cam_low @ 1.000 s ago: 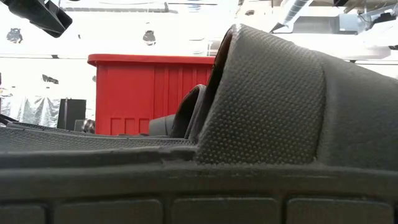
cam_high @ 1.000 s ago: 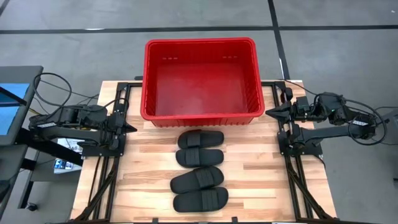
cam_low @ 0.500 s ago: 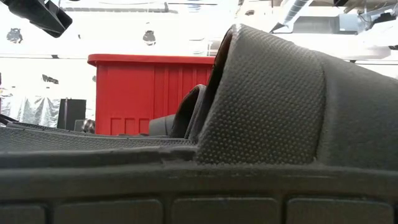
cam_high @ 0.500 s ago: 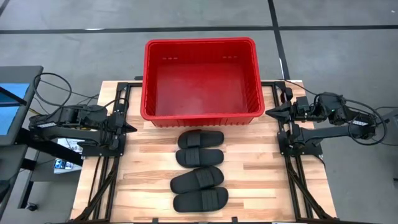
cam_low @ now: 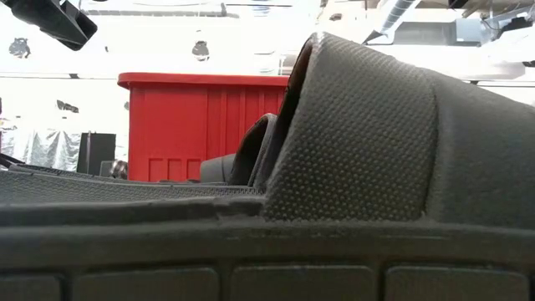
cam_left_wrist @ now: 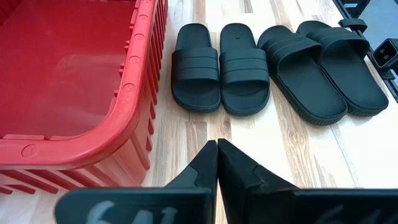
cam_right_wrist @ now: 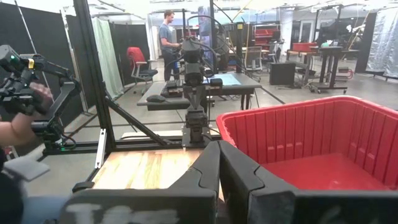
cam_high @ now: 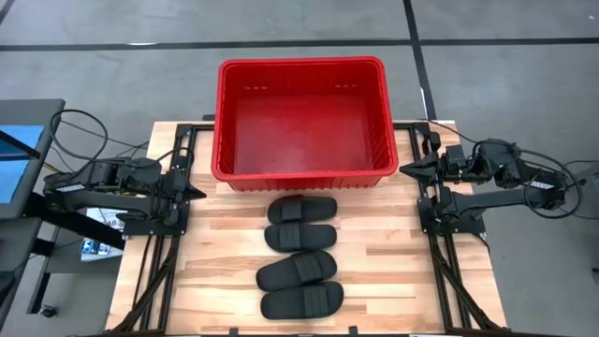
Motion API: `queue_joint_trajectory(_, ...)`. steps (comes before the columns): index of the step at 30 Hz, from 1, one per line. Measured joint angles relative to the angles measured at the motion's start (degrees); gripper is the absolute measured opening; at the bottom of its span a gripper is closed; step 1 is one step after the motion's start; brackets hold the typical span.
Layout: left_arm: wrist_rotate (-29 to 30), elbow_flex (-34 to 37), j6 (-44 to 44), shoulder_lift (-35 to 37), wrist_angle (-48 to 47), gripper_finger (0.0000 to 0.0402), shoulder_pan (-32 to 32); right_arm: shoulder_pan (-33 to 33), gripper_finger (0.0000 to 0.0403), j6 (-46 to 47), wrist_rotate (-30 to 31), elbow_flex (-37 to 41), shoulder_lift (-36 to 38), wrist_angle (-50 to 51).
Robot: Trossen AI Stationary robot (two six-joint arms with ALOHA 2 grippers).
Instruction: Pick and place slides into bin
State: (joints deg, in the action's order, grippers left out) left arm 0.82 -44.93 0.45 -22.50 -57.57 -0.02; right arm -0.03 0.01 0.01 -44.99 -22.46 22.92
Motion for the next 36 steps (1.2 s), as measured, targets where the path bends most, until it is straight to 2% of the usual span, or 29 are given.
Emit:
queue_joint_trajectory(10, 1.7, 0.0, 0.7, 0.0, 0.1, 0.0, 0.0, 0.0, 0.0, 0.0, 0.0, 0.0, 0.0, 0.0)
queue_joint_trajectory(13, 3.9, 0.3, 0.9, 0.0, 3.4, 0.0, 0.0, 0.0, 0.0, 0.0, 0.0, 0.0, 0.0, 0.0)
queue_joint_trajectory(17, 6.8, 1.8, -1.5, -0.2, 11.5, 0.0, 0.0, 0.0, 0.0, 0.0, 0.0, 0.0, 0.0, 0.0)
queue_joint_trajectory(21, 7.4, 2.9, -8.0, -1.2, 22.8, 0.0, 0.0, 0.0, 0.0, 0.0, 0.0, 0.0, 0.0, 0.0)
queue_joint_trajectory(25, 5.2, 3.0, -13.7, -3.9, 36.5, 0.0, 0.0, 0.0, 0.0, 0.0, 0.0, 0.0, 0.0, 0.0)
queue_joint_trajectory(29, -0.1, 3.0, -16.9, -7.0, 49.5, 0.0, -0.5, 0.0, 0.0, 0.0, 0.0, 0.0, 0.0, 0.0)
queue_joint_trajectory(33, -3.1, 3.0, -14.8, -10.4, 54.5, 0.0, -3.6, 0.0, 0.0, 0.0, 0.0, 0.0, 0.0, 0.0)
queue_joint_trajectory(36, -0.1, 3.0, -11.0, -12.5, 53.4, 0.0, -7.6, 0.0, 0.0, 0.0, 0.0, 0.0, 0.0, 0.0)
